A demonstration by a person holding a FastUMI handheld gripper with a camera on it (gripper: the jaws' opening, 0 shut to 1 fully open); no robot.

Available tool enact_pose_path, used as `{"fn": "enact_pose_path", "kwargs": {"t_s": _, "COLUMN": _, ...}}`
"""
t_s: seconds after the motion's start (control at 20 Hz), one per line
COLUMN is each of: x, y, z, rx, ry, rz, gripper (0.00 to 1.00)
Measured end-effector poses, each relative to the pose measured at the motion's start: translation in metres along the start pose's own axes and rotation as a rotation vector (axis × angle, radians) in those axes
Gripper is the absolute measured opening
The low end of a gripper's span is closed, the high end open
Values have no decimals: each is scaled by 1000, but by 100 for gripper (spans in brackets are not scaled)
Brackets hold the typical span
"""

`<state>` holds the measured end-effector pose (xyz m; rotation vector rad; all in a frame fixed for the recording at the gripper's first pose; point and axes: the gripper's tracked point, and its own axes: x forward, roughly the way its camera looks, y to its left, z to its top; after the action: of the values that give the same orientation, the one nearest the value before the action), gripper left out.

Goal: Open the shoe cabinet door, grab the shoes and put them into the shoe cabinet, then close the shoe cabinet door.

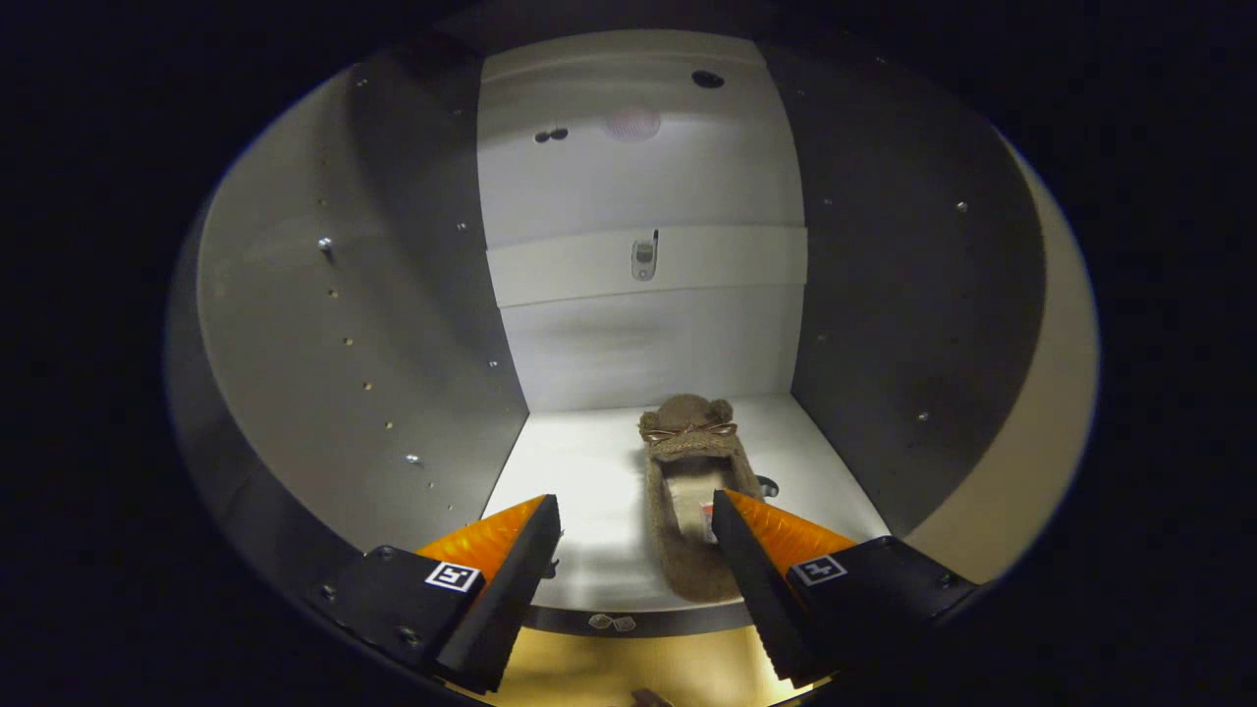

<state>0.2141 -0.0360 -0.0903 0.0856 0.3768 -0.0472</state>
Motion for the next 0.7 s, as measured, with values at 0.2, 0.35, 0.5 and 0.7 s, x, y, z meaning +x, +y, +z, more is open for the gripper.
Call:
{"fn": "enact_pose_path", "kwargs": {"t_s": 0.2, "x": -60, "y": 6, "z": 15, "rx": -2, "ry": -89, "rz": 10, "gripper": 99}}
{"fn": "enact_pose_path", "kwargs": {"t_s": 0.35, "x": -117, "y": 10, "z": 23, "rx": 4, "ry": -157, "rz": 32, "gripper": 98}}
{"fn": "enact_pose_path", "kwargs": {"t_s": 0.5, "x": -180, "y": 17, "z": 33, "rx": 4, "ry": -239, "rz": 80, "gripper": 98}}
{"fn": "enact_pose_path", "kwargs": {"t_s": 0.7, "x": -260, "y": 5, "z": 33, "rx": 13, "ry": -294, "rz": 124, "gripper": 98}}
